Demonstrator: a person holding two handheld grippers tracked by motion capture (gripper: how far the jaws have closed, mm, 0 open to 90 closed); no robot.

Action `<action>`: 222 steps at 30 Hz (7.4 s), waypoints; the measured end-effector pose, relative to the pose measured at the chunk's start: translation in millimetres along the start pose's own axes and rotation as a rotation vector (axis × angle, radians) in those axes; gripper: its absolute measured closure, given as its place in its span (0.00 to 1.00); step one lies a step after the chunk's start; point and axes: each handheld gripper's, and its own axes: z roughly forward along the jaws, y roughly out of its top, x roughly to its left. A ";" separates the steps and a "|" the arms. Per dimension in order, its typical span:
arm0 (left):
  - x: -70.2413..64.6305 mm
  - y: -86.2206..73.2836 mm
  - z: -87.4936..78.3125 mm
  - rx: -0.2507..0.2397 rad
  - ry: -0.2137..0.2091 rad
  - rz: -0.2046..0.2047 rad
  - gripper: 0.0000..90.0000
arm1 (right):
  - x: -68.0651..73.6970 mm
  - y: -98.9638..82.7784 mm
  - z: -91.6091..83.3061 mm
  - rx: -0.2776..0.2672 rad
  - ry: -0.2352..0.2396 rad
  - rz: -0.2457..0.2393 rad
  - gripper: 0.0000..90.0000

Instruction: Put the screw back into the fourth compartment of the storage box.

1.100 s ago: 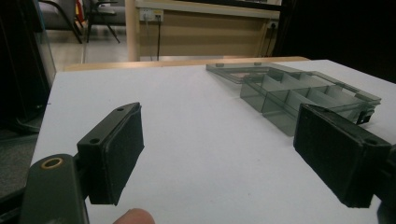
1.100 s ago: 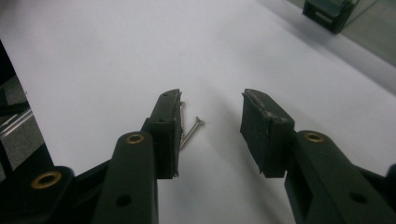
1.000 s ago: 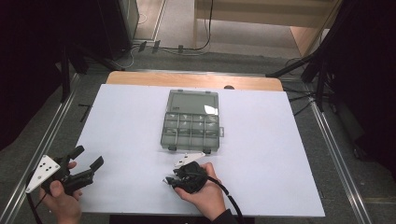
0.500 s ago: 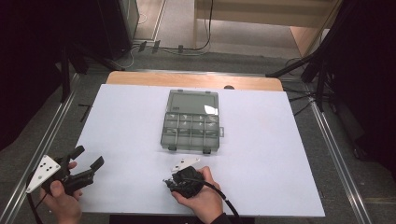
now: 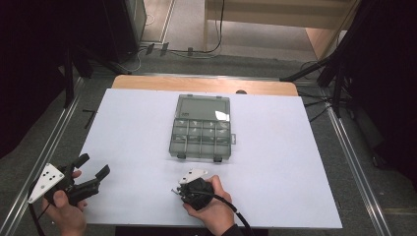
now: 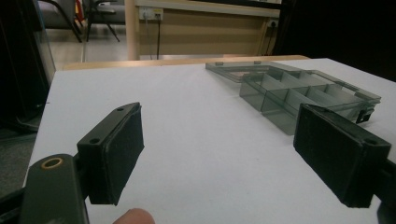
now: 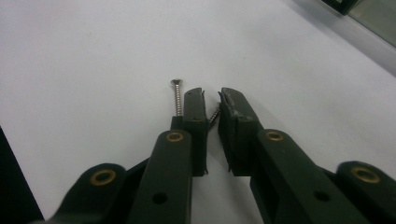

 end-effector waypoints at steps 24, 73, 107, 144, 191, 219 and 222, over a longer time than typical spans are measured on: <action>-1.2 -0.2 0.8 0.000 -0.008 0.004 0.18 | -24.8 3.2 -15.9 -0.061 0.083 0.079 1.00; 0.3 -0.6 0.8 0.003 -0.005 0.004 0.18 | -108.8 54.3 -77.2 -0.179 -0.017 0.125 1.00; 0.3 -0.9 1.2 0.001 -0.005 0.000 0.18 | -185.0 61.7 -60.6 -0.175 -0.126 0.197 1.00; 0.5 -1.0 1.7 0.002 -0.008 -0.001 0.18 | -195.0 56.7 -36.7 -0.155 -0.111 0.257 0.47; 0.1 -0.3 1.3 0.002 -0.009 0.001 0.18 | -52.3 45.2 -30.3 -0.138 0.017 0.067 0.04; -2.3 0.5 2.3 -0.002 -0.006 0.014 0.18 | -8.8 16.0 5.8 -0.046 0.103 -0.001 0.39; -2.2 0.5 2.7 -0.003 0.005 0.011 0.18 | -6.2 14.1 7.8 -0.037 0.091 -0.009 0.42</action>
